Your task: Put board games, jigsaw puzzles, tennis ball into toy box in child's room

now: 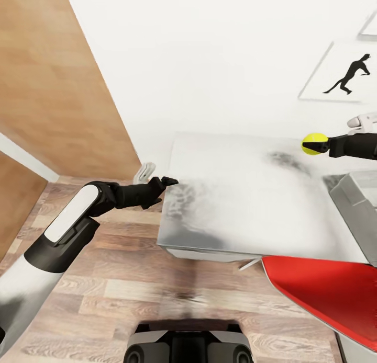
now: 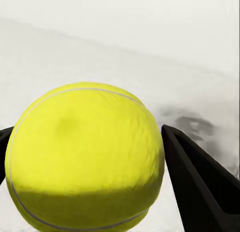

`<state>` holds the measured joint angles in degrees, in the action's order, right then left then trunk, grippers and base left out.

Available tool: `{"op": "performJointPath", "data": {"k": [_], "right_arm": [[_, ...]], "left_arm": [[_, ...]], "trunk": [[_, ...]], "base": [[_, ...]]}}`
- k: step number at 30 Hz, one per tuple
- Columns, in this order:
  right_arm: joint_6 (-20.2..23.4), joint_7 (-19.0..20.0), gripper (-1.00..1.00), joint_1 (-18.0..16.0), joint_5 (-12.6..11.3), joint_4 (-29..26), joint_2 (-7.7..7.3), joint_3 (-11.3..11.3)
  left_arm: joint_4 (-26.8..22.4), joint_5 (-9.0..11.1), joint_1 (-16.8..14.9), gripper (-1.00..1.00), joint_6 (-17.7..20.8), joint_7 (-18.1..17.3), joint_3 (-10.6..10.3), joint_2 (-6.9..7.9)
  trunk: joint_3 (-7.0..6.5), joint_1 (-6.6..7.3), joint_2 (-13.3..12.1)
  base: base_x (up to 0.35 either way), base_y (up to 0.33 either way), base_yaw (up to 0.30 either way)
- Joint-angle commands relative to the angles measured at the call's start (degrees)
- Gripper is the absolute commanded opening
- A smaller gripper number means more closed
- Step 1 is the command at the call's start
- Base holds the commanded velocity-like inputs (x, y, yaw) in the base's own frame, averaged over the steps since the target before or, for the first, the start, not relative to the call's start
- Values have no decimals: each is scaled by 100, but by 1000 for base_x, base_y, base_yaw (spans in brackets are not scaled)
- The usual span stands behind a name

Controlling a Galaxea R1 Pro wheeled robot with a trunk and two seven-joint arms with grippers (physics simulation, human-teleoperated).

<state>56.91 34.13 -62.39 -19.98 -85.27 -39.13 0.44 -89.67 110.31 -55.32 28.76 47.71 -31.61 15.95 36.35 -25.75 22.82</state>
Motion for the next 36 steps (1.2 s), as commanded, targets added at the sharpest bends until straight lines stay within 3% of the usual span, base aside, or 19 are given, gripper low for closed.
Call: {"op": "performJointPath", "data": {"k": [1, 15, 18, 19, 22, 23, 27, 28, 31, 36], "right_arm": [[31, 42, -100, -10, 3, 1, -20, 3], [25, 113, -100, -78, -29, 1, -133, -50], [26, 128, -100, -289, -250, 1, -235, -428], [26, 128, -100, -289, -250, 1, -235, -428], [28, 133, -100, -395, -574, 1, -406, -677], [28, 133, -100, -395, -574, 1, -406, -677], [24, 136, -100, -463, -1134, 1, -860, -833], [24, 136, -100, -463, -1134, 1, -860, -833], [18, 134, -100, -486, -1565, 1, -1192, -885], [16, 132, -100, -498, -1872, 1, -1388, -912]], "left_arm": [[-7, 35, -5, 100, -2, 37, -3, 5], [-7, 35, -5, 100, -2, 37, -3, 5], [-7, 35, -5, 100, -2, 37, -3, 5], [-7, 35, -5, 100, -2, 37, -3, 5], [-7, 35, -5, 100, -2, 37, -3, 5], [-7, 35, -5, 100, -2, 37, -3, 5], [-7, 35, -5, 100, -2, 37, -3, 5], [-7, 35, -5, 100, -2, 37, -3, 5], [-7, 35, -5, 100, -2, 37, -3, 5], [-7, 35, -5, 100, -2, 37, -3, 5]], "trunk": [[3, -4, 10], [-65, -4, 10], [-70, -4, 10], [-71, -4, 10], [-74, -4, 10], [-74, -4, 10], [-76, -4, 10], [-76, -4, 10], [-76, -4, 10], [-77, -4, 10]], "base": [[0, 0, -256], [0, 0, -212], [0, 0, -64], [0, 0, -45], [0, 0, -29], [0, 0, -23], [0, 0, -14], [0, 0, -10], [0, 0, -6], [0, 0, -3]]}}
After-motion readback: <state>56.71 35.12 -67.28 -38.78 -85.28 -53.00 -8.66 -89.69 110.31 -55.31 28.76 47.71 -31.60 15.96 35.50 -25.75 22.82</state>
